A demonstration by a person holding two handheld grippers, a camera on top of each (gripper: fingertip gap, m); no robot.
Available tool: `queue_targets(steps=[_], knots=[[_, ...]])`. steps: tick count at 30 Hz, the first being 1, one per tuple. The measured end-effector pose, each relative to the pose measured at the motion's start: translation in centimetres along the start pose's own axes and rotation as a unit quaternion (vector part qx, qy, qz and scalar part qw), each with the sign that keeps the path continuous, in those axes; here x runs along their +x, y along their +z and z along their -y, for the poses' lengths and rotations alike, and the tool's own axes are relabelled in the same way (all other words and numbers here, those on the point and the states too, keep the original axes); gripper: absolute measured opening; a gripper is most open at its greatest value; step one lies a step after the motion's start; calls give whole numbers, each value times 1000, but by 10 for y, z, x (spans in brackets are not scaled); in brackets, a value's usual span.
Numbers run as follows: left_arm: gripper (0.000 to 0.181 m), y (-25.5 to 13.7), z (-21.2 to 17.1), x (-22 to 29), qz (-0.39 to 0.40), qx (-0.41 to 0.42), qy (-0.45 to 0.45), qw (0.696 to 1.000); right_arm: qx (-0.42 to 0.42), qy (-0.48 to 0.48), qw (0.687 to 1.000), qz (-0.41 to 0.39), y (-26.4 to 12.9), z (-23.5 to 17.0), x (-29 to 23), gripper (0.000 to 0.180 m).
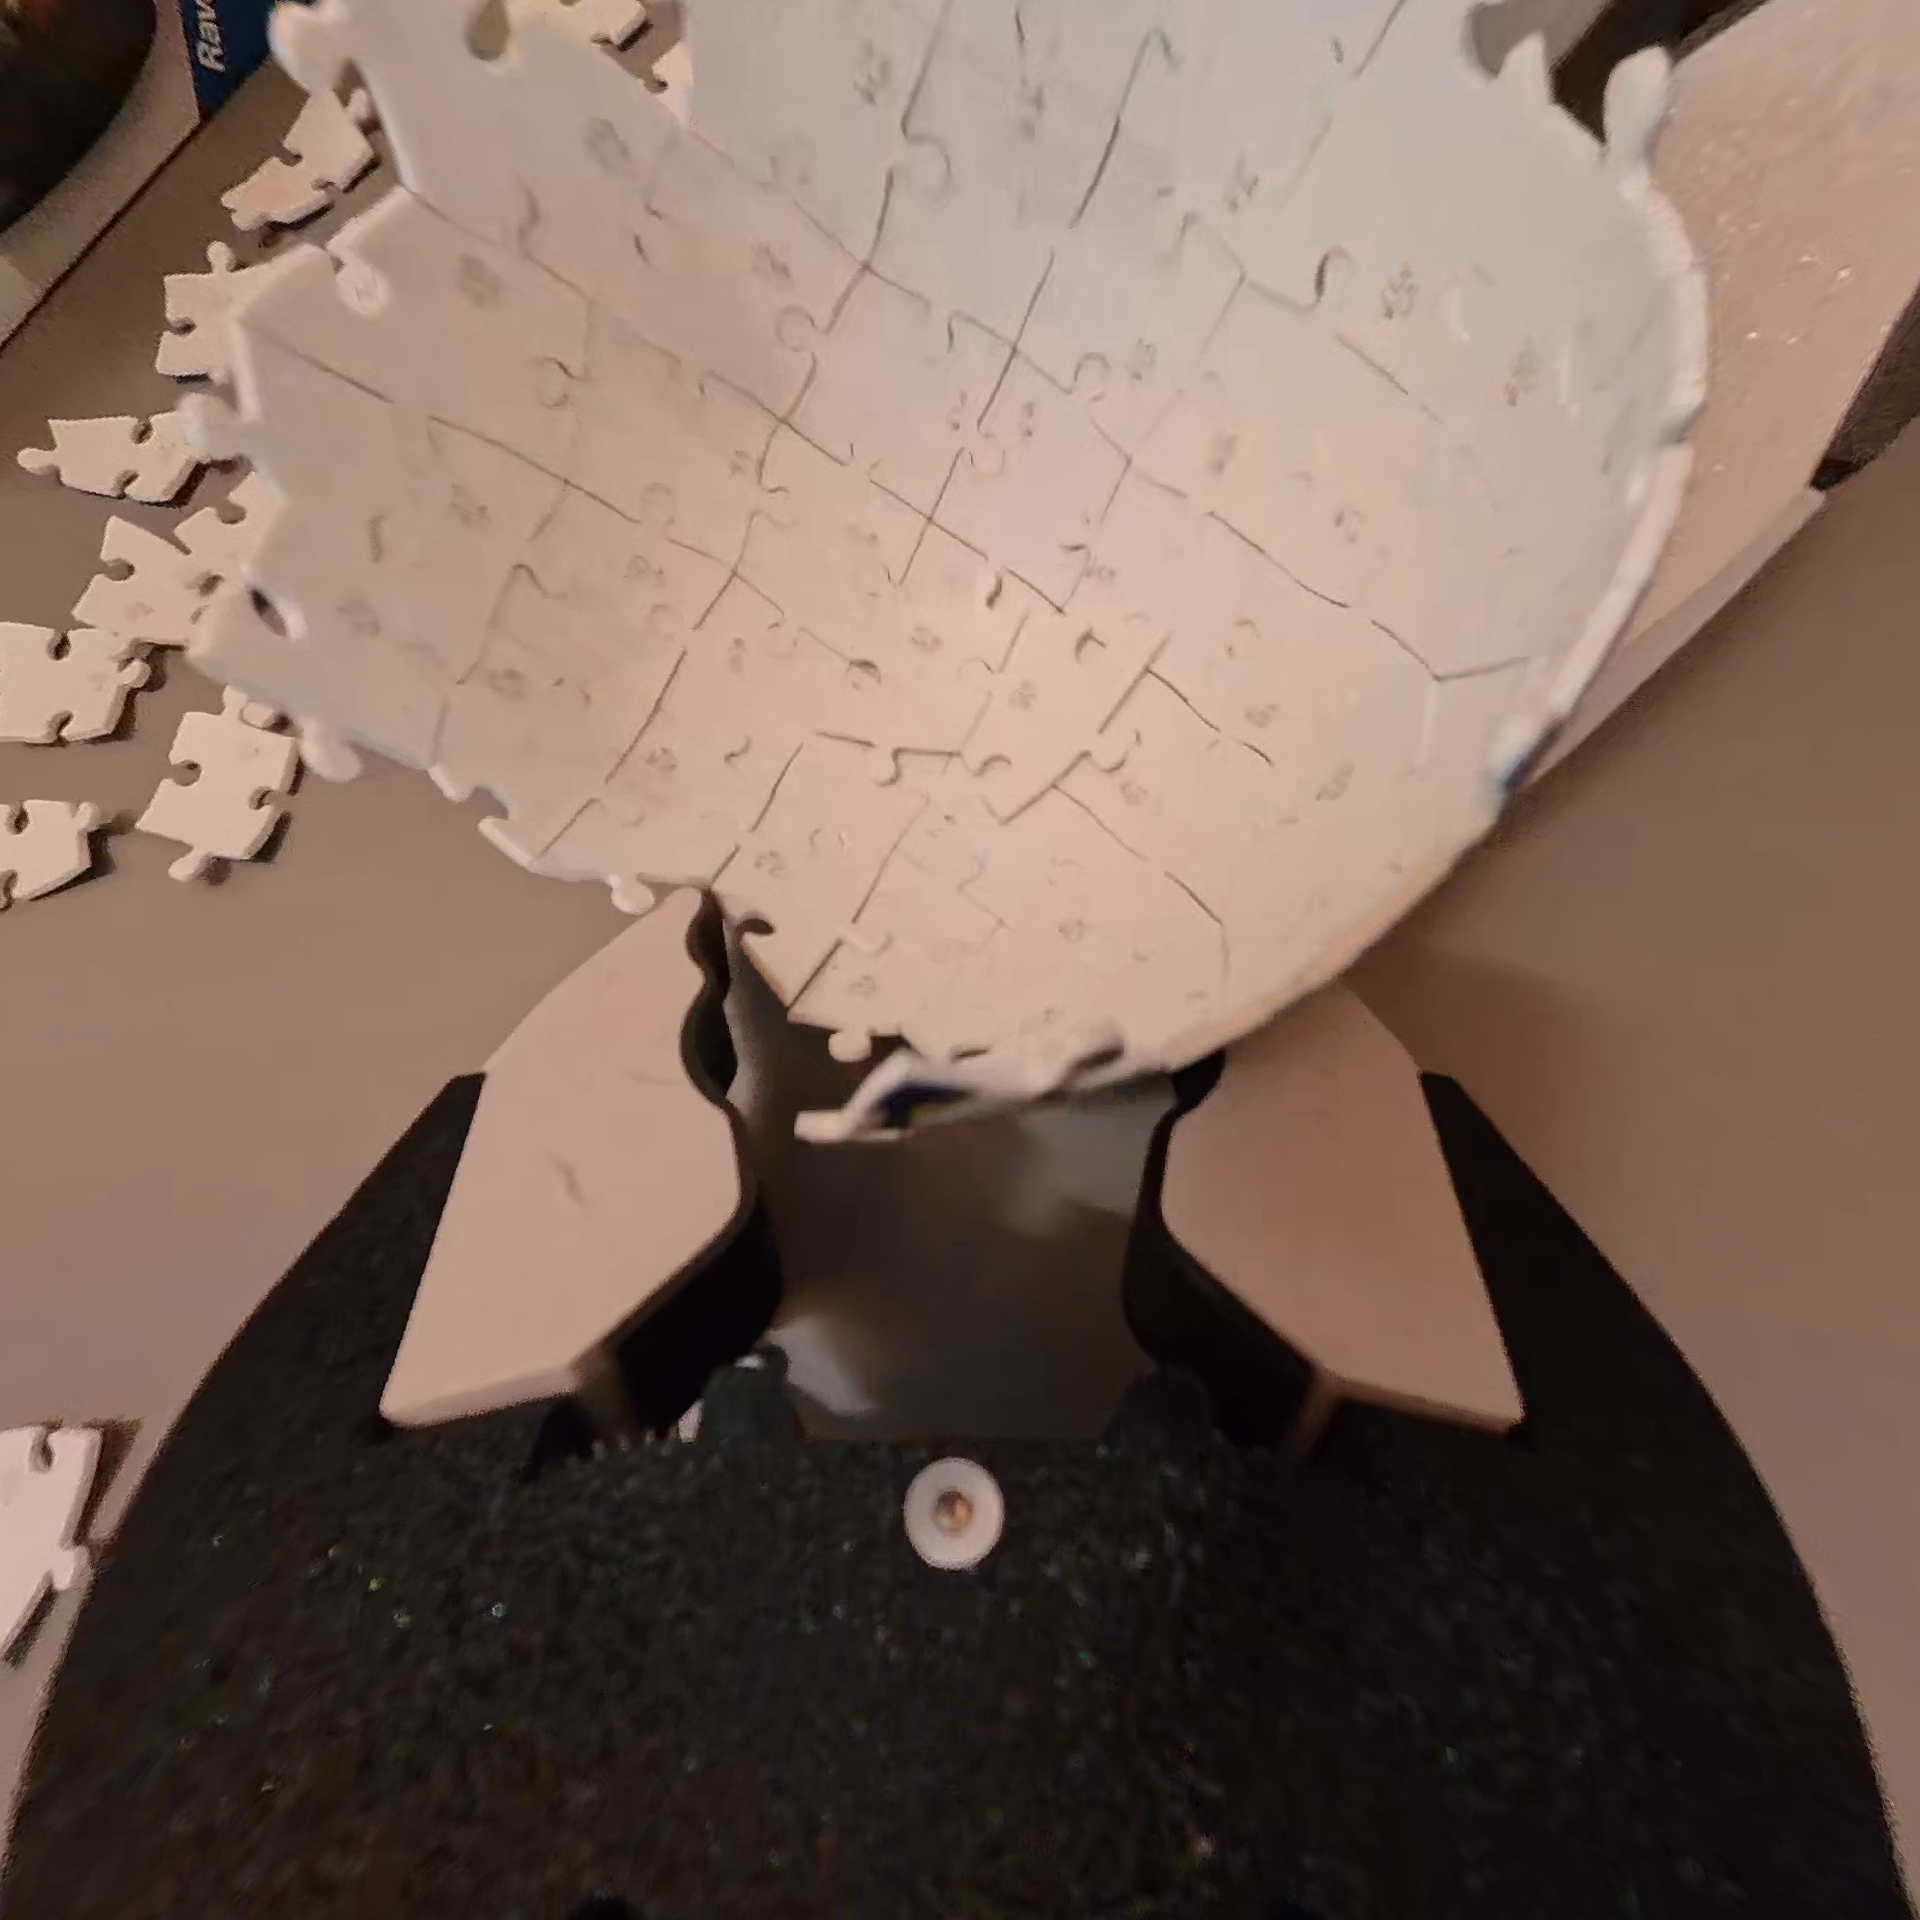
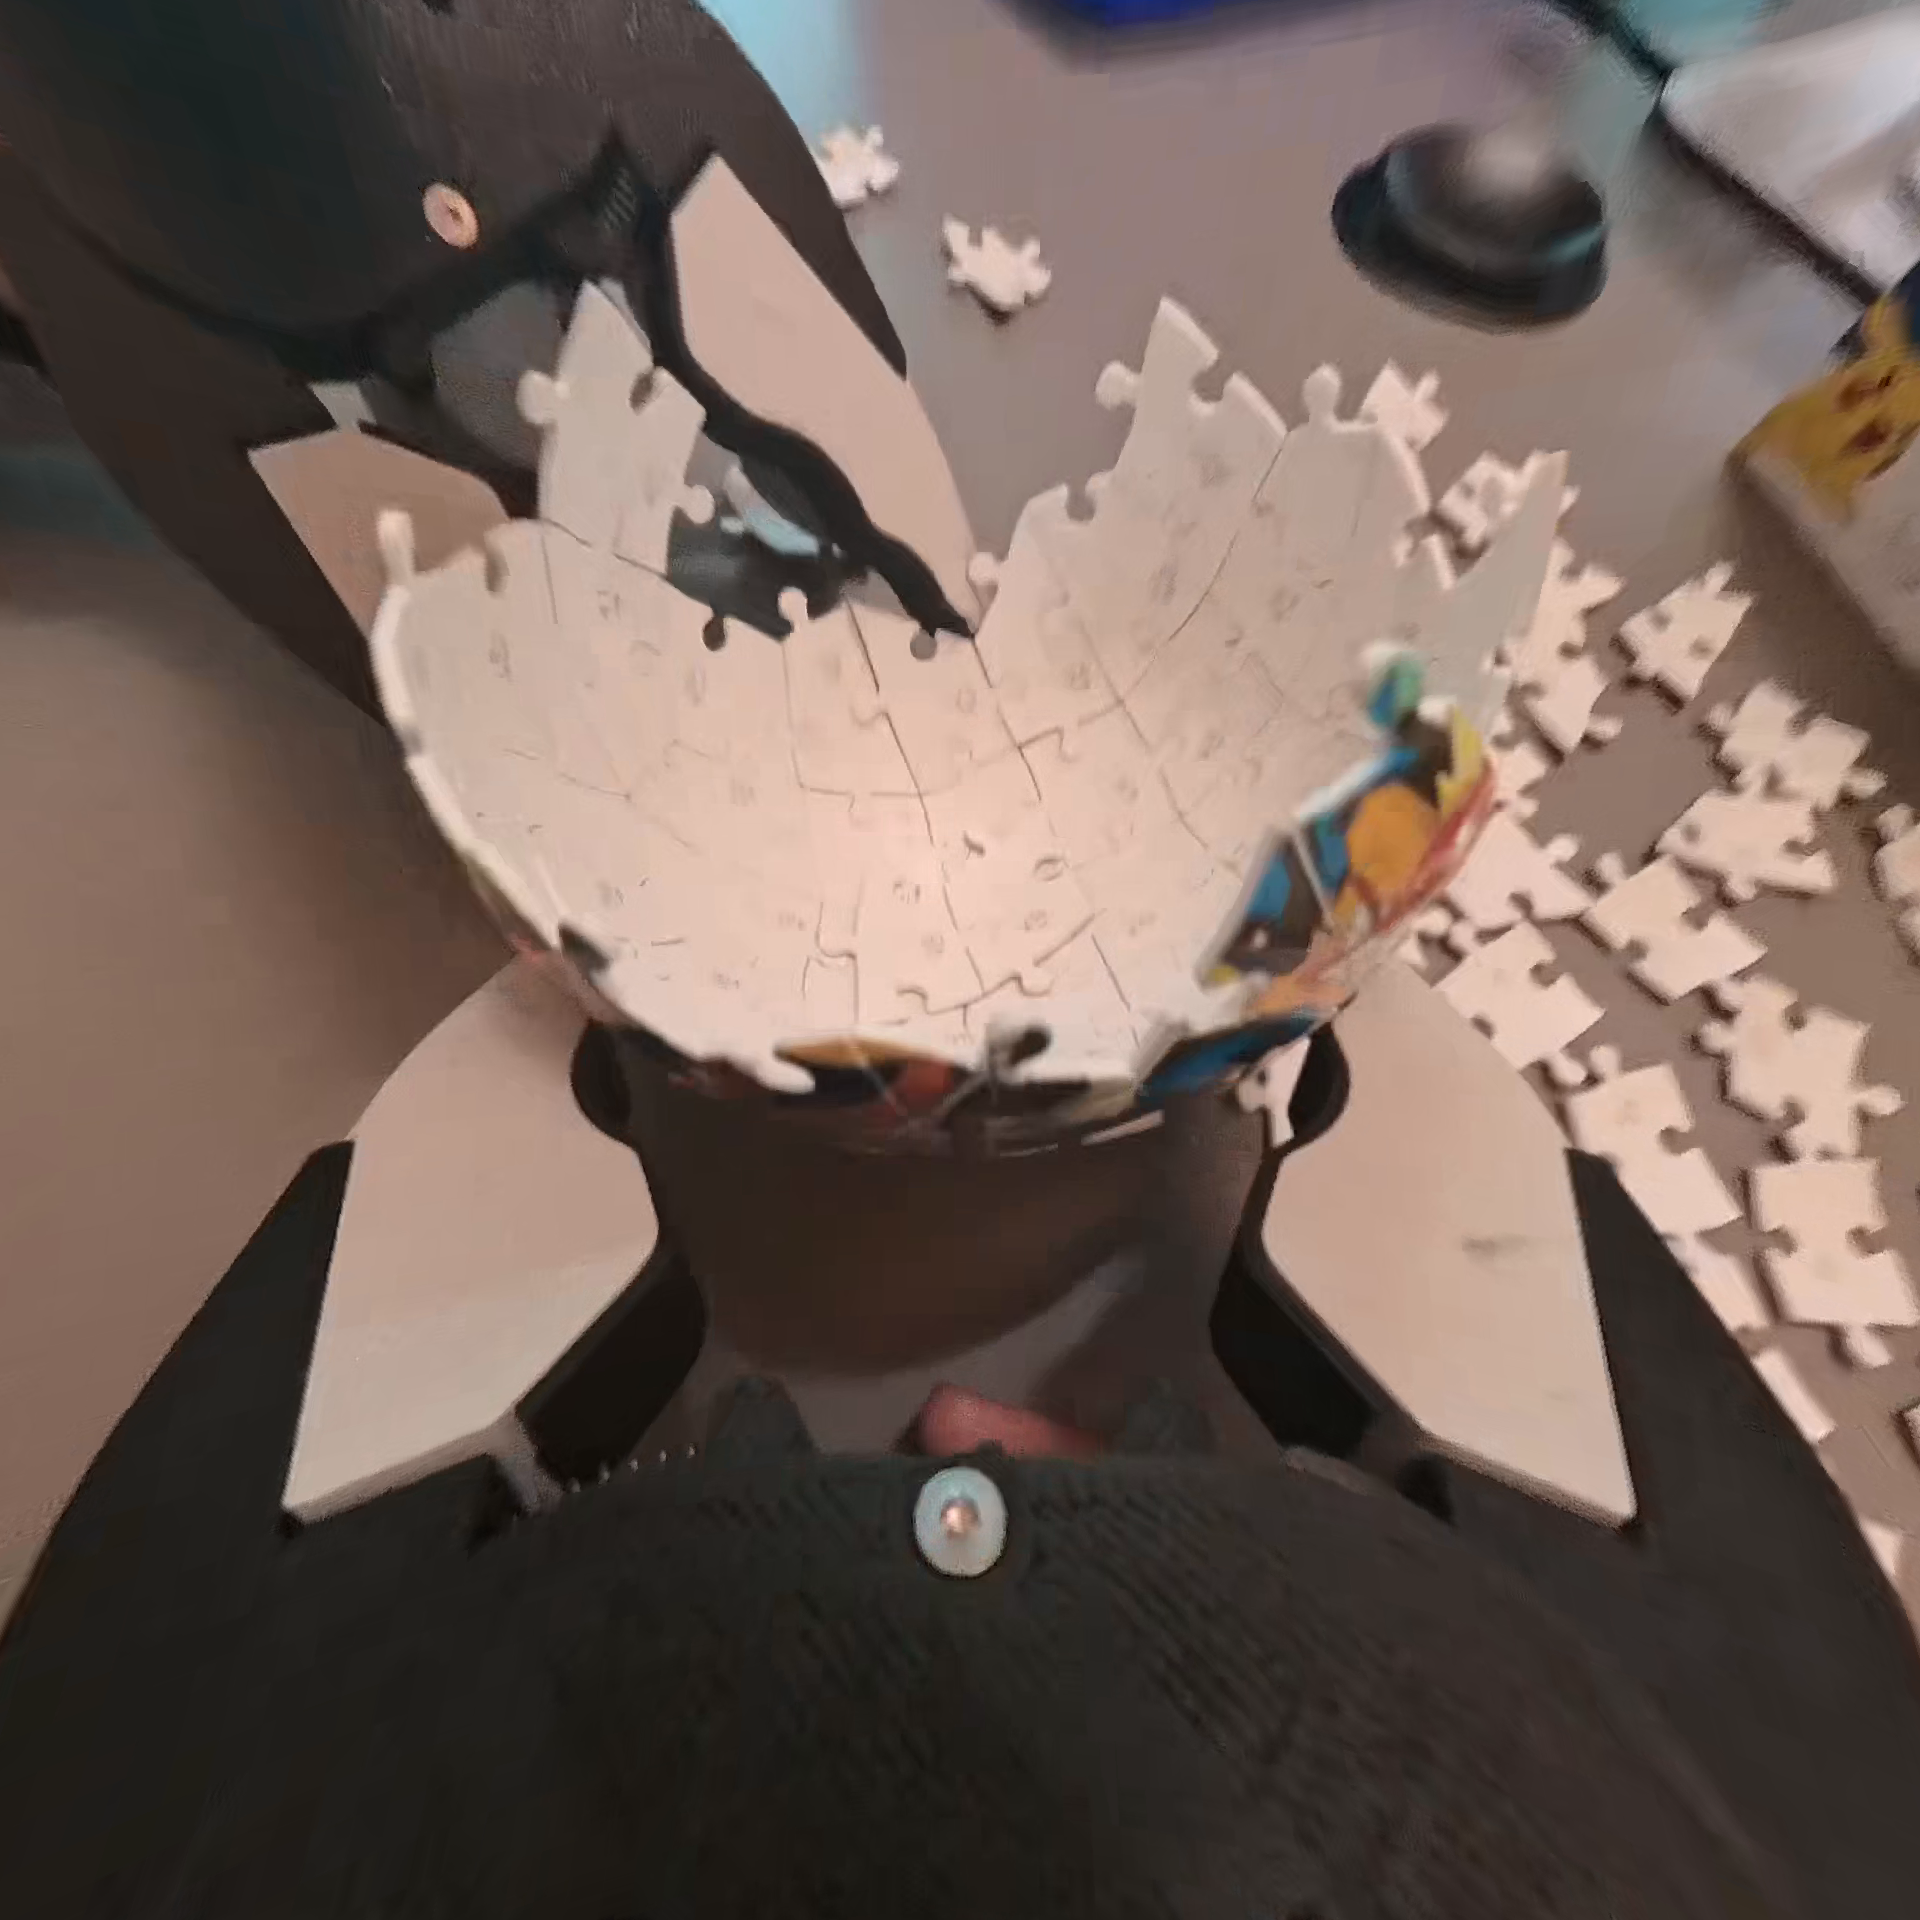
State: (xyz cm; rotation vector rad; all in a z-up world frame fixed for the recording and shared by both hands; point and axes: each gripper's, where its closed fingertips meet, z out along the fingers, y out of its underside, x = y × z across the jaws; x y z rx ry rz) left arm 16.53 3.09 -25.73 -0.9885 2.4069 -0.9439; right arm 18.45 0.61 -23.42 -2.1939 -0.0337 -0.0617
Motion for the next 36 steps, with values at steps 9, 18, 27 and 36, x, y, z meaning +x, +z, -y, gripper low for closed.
queue_targets(steps=[9, 18, 27, 36], knots=[[87, -6, -11, 14, -50, -46, -18, 997, 34, -124, 991, -36, -3, 14, -3, 124], [96, -33, -25, 18, -112, -53, -81, 989, 11, -240, 967, -85, -2, 21, -9, 122], [66, -75, -32, 1, -96, 19, -146, 984, 4, -339, 934, -113, 3, 34, -25, 119], [37, -61, -53, 8, -44, -18, -90, 995, -18, -399, 909, -122, 15, 42, -41, 119]])
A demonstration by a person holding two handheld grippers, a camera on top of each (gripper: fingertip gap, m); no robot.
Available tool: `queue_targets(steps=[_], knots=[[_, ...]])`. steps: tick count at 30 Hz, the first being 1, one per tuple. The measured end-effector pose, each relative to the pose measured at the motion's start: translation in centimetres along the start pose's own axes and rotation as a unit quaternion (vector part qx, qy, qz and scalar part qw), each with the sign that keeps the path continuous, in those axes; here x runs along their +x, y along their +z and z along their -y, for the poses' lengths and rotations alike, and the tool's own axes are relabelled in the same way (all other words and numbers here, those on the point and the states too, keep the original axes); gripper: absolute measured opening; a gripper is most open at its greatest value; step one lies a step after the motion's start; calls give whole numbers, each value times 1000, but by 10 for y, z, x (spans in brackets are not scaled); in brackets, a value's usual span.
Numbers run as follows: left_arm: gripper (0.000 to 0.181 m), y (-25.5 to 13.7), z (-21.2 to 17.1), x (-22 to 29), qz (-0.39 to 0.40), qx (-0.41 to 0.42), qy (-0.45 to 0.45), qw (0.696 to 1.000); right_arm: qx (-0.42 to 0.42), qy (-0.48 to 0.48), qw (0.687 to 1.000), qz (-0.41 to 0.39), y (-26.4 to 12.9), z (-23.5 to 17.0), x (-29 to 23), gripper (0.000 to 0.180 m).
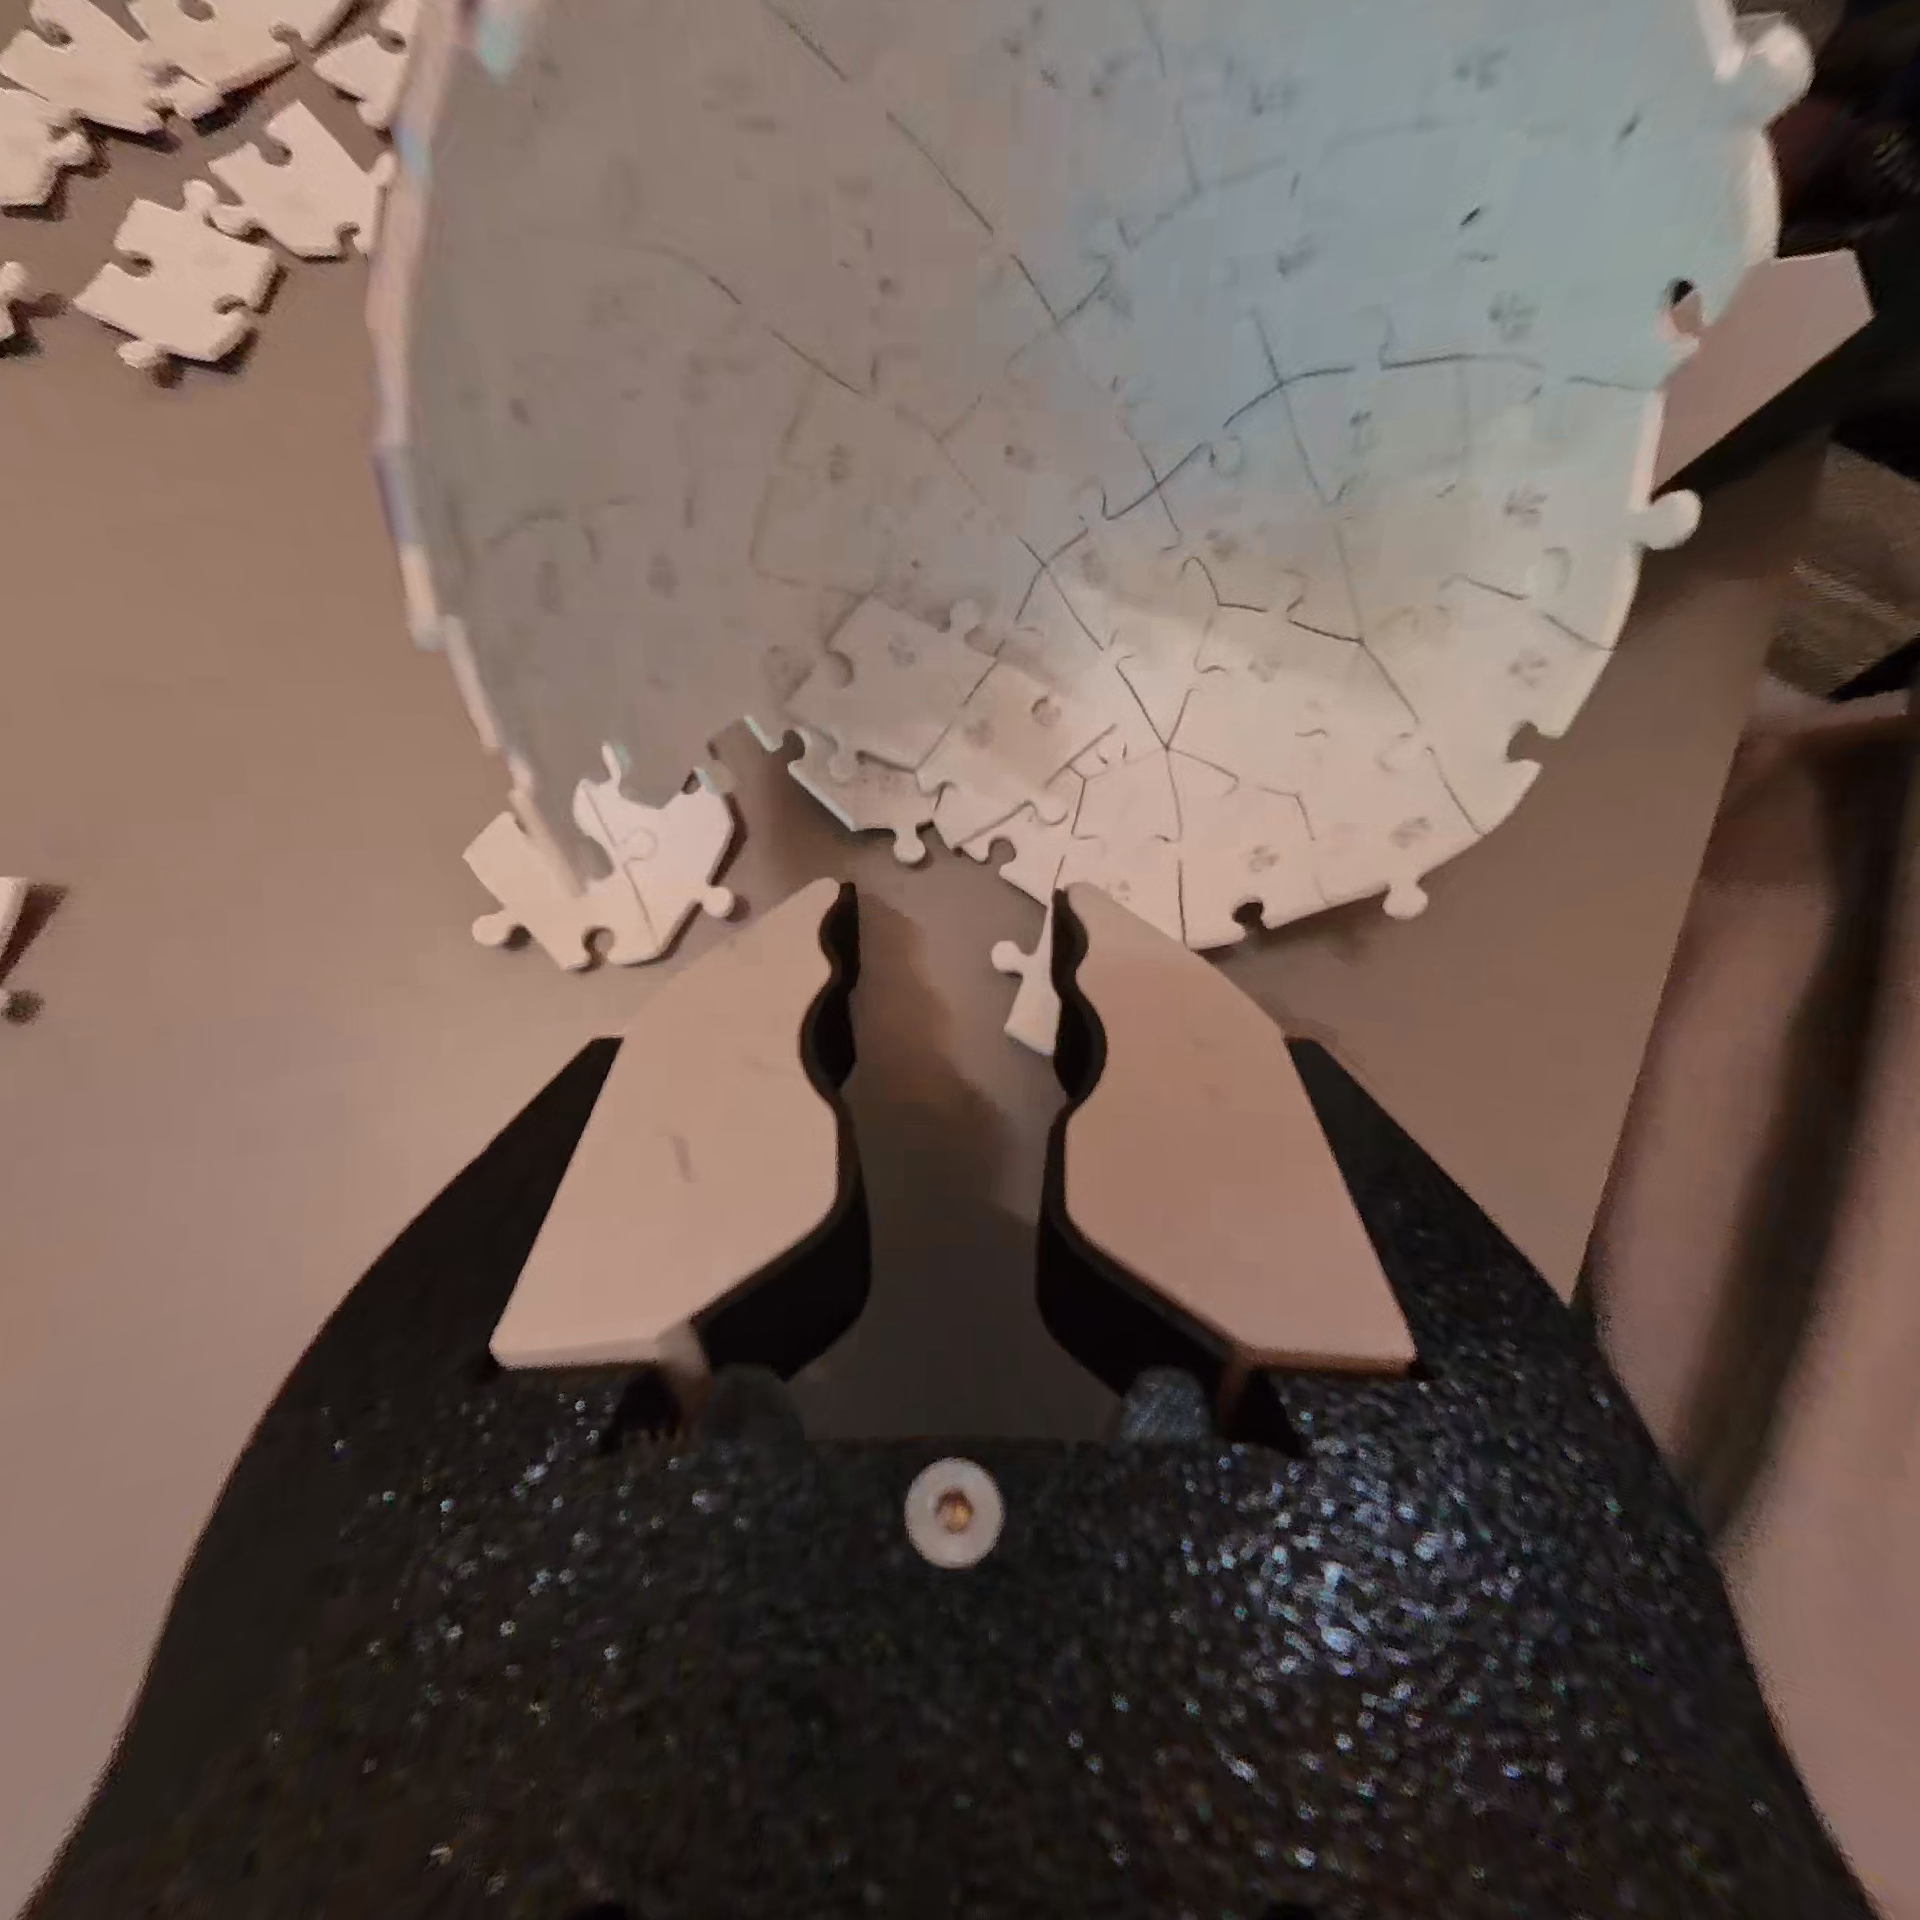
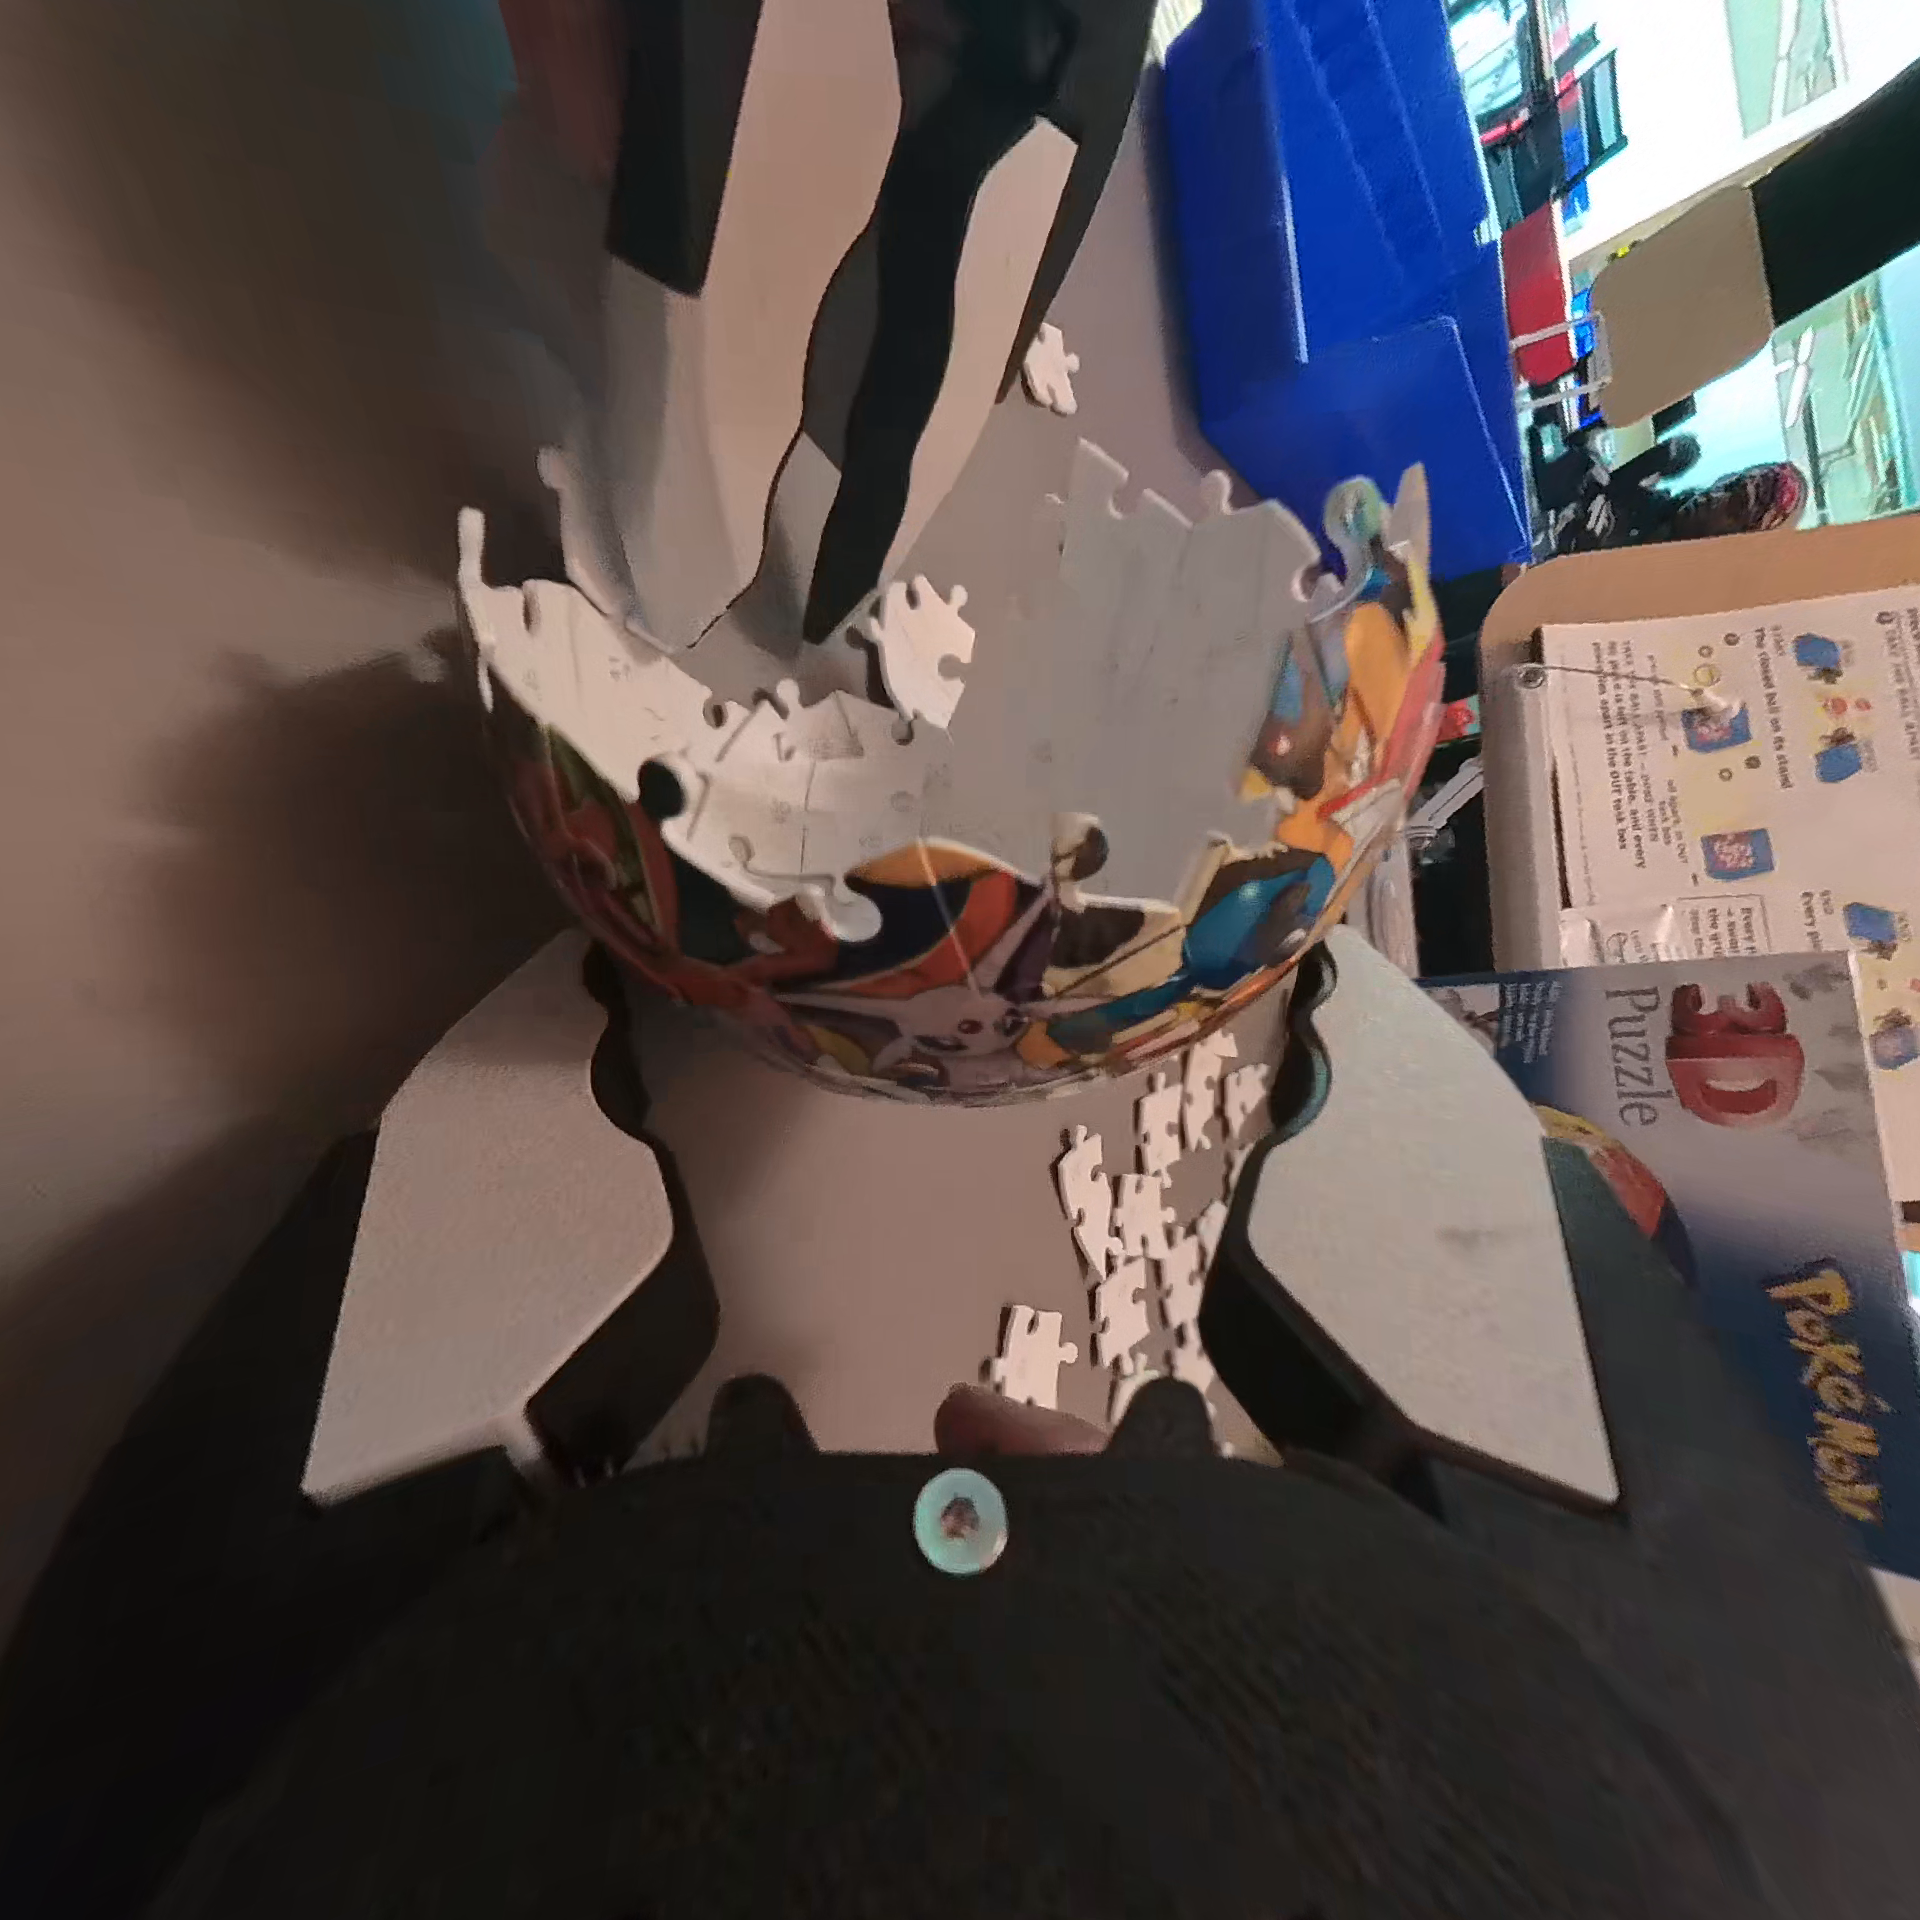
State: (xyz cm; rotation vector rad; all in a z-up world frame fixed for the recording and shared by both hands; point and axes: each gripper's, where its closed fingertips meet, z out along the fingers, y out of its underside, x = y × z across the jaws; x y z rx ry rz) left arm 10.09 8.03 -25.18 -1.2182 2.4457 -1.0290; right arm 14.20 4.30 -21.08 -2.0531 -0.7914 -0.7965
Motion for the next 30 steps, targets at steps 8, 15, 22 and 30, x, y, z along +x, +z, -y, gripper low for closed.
queue_targets(steps=[8, 15, 22, 30], knots=[[40, -3, -5, -5, 57, -18, 67, 996, 53, 29, 998, 10, -4, 23, -1, 115], [35, 0, -4, 0, 87, -6, 79, 993, 135, 97, 979, 113, 0, 29, -5, 131], [33, 1, -1, 0, 106, 23, 75, 991, 174, 73, 966, 176, 1, 52, -9, 127], [41, 0, -1, -2, 110, 34, 63, 991, 142, 28, 985, 89, 2, 58, -17, 131]])
